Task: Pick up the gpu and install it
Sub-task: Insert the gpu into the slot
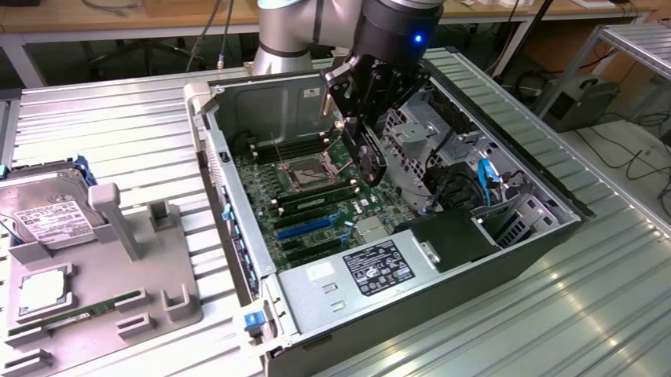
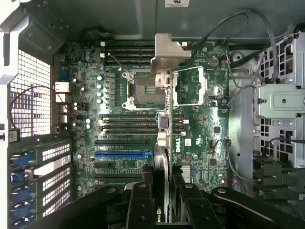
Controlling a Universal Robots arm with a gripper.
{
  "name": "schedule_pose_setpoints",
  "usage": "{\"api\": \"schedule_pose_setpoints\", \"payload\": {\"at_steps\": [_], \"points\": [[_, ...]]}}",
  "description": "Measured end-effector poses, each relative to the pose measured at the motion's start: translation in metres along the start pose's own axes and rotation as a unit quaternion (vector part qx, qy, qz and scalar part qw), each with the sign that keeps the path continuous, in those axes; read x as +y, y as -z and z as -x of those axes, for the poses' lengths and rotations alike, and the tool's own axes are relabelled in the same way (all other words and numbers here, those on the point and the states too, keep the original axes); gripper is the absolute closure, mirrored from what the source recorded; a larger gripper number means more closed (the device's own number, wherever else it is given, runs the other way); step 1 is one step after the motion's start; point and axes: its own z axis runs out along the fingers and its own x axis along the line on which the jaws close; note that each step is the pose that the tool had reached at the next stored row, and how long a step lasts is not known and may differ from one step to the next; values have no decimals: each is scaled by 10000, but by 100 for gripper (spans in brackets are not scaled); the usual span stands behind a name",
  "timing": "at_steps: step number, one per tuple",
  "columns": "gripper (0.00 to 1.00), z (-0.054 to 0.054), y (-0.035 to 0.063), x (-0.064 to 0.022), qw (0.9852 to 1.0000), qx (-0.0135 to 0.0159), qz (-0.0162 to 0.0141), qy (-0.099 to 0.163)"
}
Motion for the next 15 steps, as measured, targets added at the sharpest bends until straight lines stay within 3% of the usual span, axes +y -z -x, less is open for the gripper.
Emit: {"api": "schedule_pose_setpoints", "payload": {"at_steps": [3,7,11,15], "points": [[74,0,0,0,10000,1,5,49],[74,0,0,0,9991,30,10,427],[74,0,-2,0,9961,64,11,874],[74,0,-8,0,9917,96,11,1285]]}}
